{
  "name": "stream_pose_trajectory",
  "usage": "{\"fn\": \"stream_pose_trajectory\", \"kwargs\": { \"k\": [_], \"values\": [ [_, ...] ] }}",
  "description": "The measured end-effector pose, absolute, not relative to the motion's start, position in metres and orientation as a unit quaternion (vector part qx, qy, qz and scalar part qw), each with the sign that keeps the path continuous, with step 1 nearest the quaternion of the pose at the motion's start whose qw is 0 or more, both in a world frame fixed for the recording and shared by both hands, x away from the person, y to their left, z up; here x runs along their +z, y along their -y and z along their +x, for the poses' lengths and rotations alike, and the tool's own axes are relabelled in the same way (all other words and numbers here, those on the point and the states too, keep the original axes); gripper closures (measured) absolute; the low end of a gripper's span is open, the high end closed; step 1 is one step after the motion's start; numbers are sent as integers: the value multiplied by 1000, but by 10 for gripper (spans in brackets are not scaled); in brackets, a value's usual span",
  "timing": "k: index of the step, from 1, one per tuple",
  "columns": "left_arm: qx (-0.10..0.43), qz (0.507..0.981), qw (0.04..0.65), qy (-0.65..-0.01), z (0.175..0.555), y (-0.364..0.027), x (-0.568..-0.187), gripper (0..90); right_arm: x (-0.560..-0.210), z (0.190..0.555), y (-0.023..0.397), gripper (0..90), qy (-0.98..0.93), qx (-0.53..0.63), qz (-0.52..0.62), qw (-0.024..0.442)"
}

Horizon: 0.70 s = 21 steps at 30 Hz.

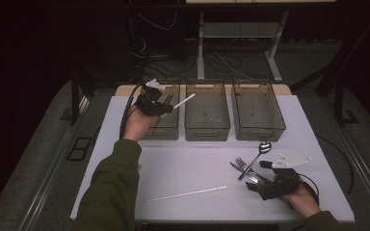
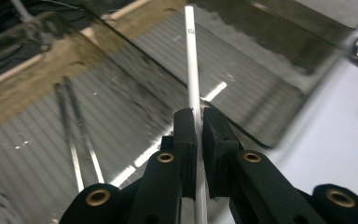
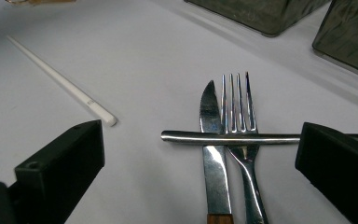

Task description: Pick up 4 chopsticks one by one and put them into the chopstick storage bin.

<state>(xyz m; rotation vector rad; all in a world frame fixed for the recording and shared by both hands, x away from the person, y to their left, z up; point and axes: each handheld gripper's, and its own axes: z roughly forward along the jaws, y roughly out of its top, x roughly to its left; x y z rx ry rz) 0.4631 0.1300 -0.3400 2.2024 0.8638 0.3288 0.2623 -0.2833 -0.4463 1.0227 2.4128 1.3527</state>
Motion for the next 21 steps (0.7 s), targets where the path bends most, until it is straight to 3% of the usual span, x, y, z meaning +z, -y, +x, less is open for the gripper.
{"fn": "stream_pose_trajectory", "kwargs": {
  "k": [11, 21],
  "values": [
    [161, 827, 344, -415, 512, -145, -358, 842, -445, 261, 285, 14, -811, 463, 346, 92],
    [159, 822, 309, -452, 529, -147, -389, 809, -443, 260, 288, 15, -804, 471, 350, 91]
  ]
}}
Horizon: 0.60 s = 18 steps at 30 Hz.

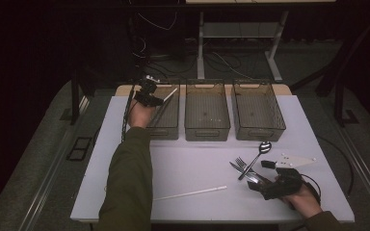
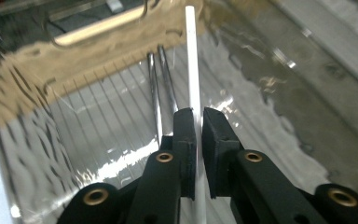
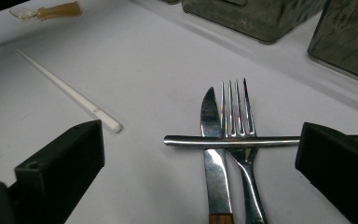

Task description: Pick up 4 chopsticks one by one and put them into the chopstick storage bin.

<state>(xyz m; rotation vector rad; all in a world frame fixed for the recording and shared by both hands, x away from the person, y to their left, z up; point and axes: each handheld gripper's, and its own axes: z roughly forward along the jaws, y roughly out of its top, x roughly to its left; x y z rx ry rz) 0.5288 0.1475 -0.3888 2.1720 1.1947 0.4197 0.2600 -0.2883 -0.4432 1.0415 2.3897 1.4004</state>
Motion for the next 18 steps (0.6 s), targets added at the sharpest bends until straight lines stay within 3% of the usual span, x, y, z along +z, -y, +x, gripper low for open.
{"fn": "stream_pose_trajectory", "kwargs": {
  "k": [2, 7, 18],
  "values": [
    [170, 814, 316, -457, 526, -147, -387, 696, -443, 260, 288, 15, -804, 471, 351, 91],
    [171, 808, 350, -441, 510, -148, -376, 562, -443, 260, 287, 15, -806, 471, 348, 92],
    [136, 837, 402, -345, 437, -137, -350, 383, -444, 261, 286, 15, -808, 465, 349, 96]
  ]
}}
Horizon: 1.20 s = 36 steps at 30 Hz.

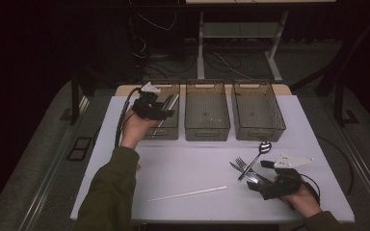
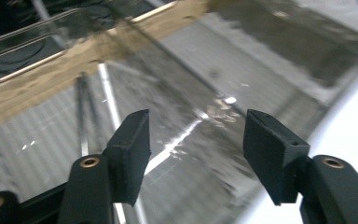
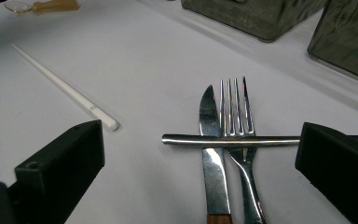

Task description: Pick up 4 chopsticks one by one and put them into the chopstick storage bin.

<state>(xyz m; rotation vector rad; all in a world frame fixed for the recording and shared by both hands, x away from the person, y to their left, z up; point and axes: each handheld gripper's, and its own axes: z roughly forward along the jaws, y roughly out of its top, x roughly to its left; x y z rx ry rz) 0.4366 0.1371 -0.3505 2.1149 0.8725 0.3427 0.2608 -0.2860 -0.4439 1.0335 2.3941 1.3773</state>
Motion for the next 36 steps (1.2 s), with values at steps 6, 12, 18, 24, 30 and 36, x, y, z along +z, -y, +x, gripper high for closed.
{"fn": "stream_pose_trajectory", "kwargs": {
  "k": [6, 12, 18, 24, 30, 36],
  "values": [
    [117, 841, 427, -310, 398, -132, -356, 339, -443, 261, 286, 14, -808, 465, 348, 98],
    [94, 838, 454, -288, 362, -128, -372, 294, -443, 260, 286, 14, -808, 466, 347, 97],
    [82, 842, 468, -256, 330, -120, -383, 288, -442, 260, 286, 14, -808, 466, 346, 100],
    [64, 852, 469, -223, 307, -113, -399, 376, -442, 259, 286, 15, -809, 465, 346, 101],
    [28, 861, 466, -204, 291, -108, -415, 506, -442, 259, 287, 14, -808, 465, 347, 101],
    [13, 871, 454, -189, 278, -100, -423, 630, -443, 260, 286, 14, -809, 464, 346, 102]
  ]
}}
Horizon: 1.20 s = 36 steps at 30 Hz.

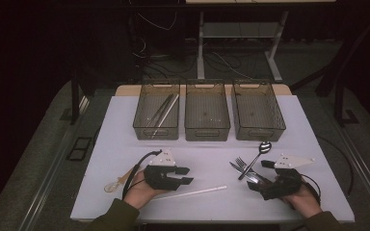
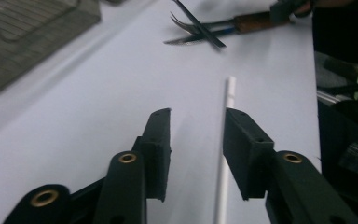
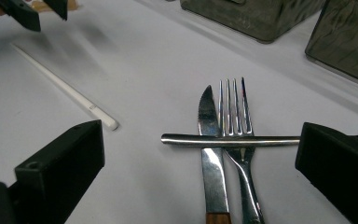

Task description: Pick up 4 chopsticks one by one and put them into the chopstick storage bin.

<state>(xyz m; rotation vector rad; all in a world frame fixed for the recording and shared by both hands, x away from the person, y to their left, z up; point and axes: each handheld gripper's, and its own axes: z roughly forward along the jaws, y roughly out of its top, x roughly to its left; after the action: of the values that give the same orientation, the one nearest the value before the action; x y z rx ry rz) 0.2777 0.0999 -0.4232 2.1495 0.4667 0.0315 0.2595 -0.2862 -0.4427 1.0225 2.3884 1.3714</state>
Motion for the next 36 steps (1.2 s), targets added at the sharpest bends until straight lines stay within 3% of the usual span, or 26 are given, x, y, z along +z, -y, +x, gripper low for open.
{"fn": "stream_pose_trajectory", "kwargs": {
  "k": [19, 26, 36],
  "values": [
    [17, 917, 373, -139, 265, -69, -447, 742, -443, 260, 286, 14, -810, 462, 348, 99],
    [26, 920, 370, -126, 262, -68, -448, 819, -443, 260, 286, 14, -810, 462, 347, 101],
    [16, 917, 377, -128, 265, -68, -448, 841, -443, 260, 286, 14, -810, 463, 345, 101]
  ]
}}
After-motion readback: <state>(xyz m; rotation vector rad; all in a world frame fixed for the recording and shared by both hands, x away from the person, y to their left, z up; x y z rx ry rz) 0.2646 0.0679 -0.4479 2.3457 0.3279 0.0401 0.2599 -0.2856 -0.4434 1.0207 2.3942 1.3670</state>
